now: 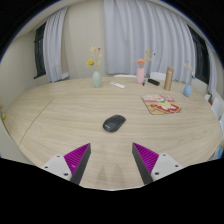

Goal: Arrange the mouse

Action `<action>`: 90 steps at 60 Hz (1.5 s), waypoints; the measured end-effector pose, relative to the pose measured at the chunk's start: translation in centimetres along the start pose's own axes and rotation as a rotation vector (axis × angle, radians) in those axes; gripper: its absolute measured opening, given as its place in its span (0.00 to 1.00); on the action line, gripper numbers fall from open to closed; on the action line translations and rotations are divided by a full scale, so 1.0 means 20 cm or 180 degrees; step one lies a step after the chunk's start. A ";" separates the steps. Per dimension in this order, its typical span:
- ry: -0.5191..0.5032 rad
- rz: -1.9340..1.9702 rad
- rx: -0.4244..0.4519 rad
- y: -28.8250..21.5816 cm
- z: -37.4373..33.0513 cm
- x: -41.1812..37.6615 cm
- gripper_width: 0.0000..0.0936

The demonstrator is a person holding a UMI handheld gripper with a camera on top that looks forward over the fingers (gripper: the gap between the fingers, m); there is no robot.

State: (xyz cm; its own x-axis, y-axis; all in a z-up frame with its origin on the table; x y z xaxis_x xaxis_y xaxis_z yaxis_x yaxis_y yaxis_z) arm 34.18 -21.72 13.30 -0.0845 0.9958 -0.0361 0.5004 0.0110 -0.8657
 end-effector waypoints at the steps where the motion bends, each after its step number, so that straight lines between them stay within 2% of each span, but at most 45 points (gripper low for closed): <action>1: 0.0001 0.0003 0.0015 0.00 0.02 -0.01 0.92; 10: 0.0037 -0.0022 0.0084 -0.02 0.22 -0.07 0.92; 47: 0.0267 0.0203 -0.0142 -0.13 1.04 -0.07 0.92; 50: 0.0245 0.0207 -0.0154 -0.14 1.07 -0.08 0.89; 52: 0.0234 0.0184 -0.0161 -0.15 1.09 -0.08 0.84; 59: 0.0332 0.0031 -0.0167 -0.15 1.13 -0.05 0.53; 72: 0.0284 -0.0050 -0.0212 -0.16 1.12 -0.05 0.41; 78: 0.0272 -0.0052 -0.0242 -0.20 1.08 -0.03 0.40; 84: 0.0249 -0.0021 -0.0173 -0.34 1.01 0.01 0.40; 90: 0.0287 -0.0033 0.0015 -0.60 0.96 0.16 0.40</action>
State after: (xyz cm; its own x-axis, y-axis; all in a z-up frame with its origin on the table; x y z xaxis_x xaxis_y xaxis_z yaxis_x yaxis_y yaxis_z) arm 11.34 -20.40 13.95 -0.0114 0.9998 0.0177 0.4957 0.0211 -0.8682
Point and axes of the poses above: the point between the fingertips, and its own axes, seen from behind it with the camera up: x to the right, y down, z forward, the way the camera looks, the point moved 9 cm from there along -z, backward, against the way the camera looks, and after that the axes turned 9 degrees about x, right-handed, at the moved point
